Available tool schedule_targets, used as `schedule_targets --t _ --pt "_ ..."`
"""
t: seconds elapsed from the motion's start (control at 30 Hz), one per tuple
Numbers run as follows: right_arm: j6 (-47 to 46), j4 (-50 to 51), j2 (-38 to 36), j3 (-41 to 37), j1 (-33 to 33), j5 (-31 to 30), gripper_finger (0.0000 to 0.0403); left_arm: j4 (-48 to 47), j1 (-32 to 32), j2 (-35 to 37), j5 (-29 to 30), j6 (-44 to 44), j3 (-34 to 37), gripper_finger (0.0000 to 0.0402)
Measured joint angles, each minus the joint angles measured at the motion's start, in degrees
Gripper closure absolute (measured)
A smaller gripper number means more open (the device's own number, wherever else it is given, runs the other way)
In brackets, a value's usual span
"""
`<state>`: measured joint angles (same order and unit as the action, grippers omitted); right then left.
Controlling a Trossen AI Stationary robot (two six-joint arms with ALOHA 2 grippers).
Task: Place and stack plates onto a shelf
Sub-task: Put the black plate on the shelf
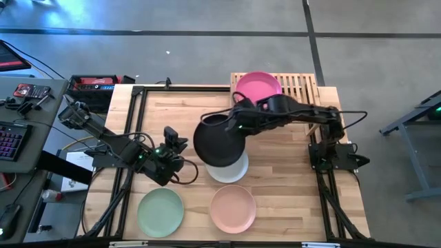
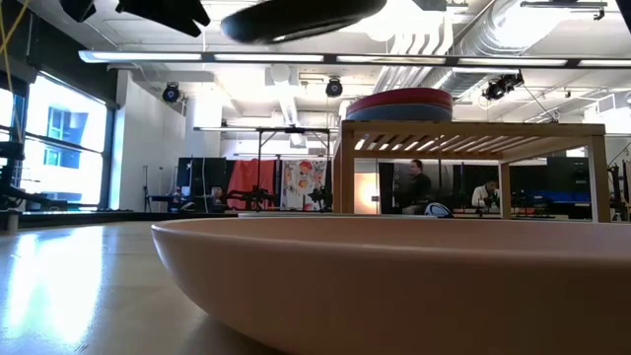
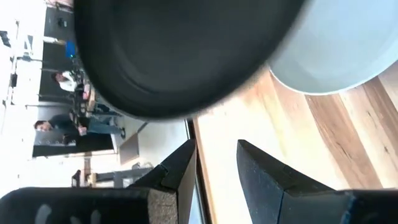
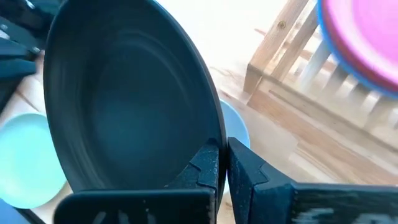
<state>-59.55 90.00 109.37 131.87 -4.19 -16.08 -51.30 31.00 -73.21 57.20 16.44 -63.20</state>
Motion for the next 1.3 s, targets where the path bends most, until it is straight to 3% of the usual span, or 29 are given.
schedule_targets --t 0.3,0.97,1.07,1.3 --pt "5.88 0.01 -7.35 0.02 3.49 -3.67 0.0403 -3.04 -4.67 -0.01 -0.12 -11.50 0.00 0.0296" --pt "23.18 0.01 -21.03 -0.07 18.68 -11.95 0.0403 -3.99 -19.41 -0.02 -0.05 -11.88 -0.02 0.0296" --pt "23.74 -0.17 -24.28 -4.09 20.42 -14.06 0.0403 -3.99 -21.65 -0.02 -0.05 -11.84 -0.02 0.0296" --pt "14.10 -0.10 -37.89 -24.21 25.71 -16.94 0.0403 -3.99 -26.72 -0.02 -0.03 -11.75 -0.02 0.0296"
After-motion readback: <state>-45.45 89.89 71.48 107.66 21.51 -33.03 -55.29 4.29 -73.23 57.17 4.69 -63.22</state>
